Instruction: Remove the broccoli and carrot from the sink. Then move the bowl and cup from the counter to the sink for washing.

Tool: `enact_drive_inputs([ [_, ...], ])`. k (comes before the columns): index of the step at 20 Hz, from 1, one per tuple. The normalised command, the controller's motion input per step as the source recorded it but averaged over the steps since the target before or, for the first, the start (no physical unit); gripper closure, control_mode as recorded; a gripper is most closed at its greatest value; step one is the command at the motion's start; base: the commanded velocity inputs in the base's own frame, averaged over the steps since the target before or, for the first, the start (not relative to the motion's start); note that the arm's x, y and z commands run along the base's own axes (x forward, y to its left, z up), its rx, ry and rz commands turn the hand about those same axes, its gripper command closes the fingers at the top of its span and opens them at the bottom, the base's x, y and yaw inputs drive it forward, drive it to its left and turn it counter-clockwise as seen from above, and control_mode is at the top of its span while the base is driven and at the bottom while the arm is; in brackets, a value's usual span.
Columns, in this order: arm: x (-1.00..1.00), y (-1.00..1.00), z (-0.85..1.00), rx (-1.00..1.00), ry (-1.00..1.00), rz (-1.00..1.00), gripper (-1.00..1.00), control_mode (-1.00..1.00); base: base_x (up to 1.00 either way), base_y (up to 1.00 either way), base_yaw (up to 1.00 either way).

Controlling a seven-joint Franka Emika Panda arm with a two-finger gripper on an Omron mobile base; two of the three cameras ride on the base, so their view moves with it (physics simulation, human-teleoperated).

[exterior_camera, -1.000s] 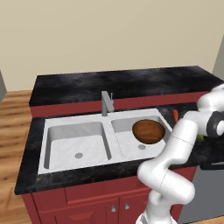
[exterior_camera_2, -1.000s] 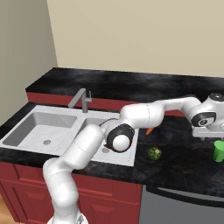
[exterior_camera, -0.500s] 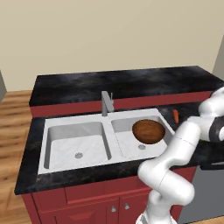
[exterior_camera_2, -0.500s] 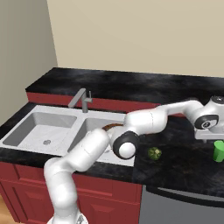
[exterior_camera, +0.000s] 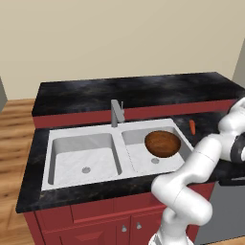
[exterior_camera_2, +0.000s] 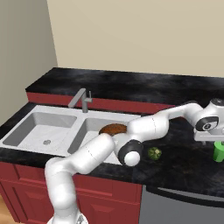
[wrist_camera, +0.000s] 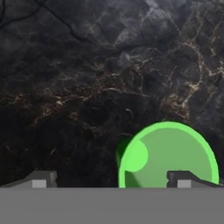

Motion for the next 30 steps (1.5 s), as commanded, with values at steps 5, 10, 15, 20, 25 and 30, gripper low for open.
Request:
enact_drive_inputs([
  [5,0.14,-0.19,-0.09,0.00,0.02,0.00,-1.00,-1.00,0.00,0.00,0.00],
  [10,0.14,-0.19,-0.07,0.00,0.01,0.02,-1.00,-1.00,0.00,0.00,0.00],
  [15,0.10,-0.16,-0.06,0.01,0.03,0.03,1.00,-1.00,0.00,0.00,0.00],
  [20,-0.11,-0.07,-0.01,0.04,0.08,0.02,1.00,-1.00,0.00,0.00,0.00],
  [25,-0.07,-0.07,0.00,0.04,0.10,0.00,1.00,-1.00,0.00,0.00,0.00],
  [30,-0.03,-0.02,0.00,0.07,0.13,0.00,1.00,-1.00,0.00,0.00,0.00],
])
